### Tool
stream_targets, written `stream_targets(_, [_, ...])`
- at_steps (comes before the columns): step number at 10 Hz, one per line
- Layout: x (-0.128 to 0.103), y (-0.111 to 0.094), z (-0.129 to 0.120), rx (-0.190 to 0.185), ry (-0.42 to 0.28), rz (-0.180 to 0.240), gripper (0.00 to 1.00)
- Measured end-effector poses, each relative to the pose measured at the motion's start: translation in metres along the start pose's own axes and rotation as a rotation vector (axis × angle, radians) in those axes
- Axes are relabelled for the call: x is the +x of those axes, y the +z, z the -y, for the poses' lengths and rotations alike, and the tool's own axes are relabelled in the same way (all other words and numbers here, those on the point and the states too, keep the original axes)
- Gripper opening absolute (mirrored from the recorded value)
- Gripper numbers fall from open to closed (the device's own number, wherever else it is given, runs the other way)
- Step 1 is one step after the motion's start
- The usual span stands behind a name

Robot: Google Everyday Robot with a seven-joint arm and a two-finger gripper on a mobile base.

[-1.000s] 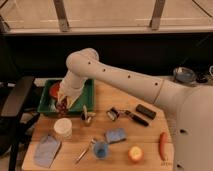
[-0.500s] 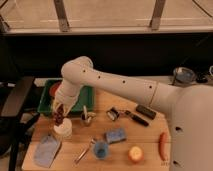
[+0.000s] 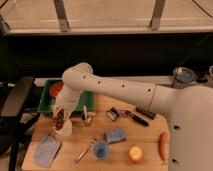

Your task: Place grapes in paper cup

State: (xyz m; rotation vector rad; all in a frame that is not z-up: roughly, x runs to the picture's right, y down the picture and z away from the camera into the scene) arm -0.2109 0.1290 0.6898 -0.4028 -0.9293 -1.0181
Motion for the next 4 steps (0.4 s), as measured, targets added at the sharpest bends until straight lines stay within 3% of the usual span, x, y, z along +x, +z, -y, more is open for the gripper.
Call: stream_targets(4, [-0.0023,0.0099,-0.0104,0.004,-0.002,0.016,0.78])
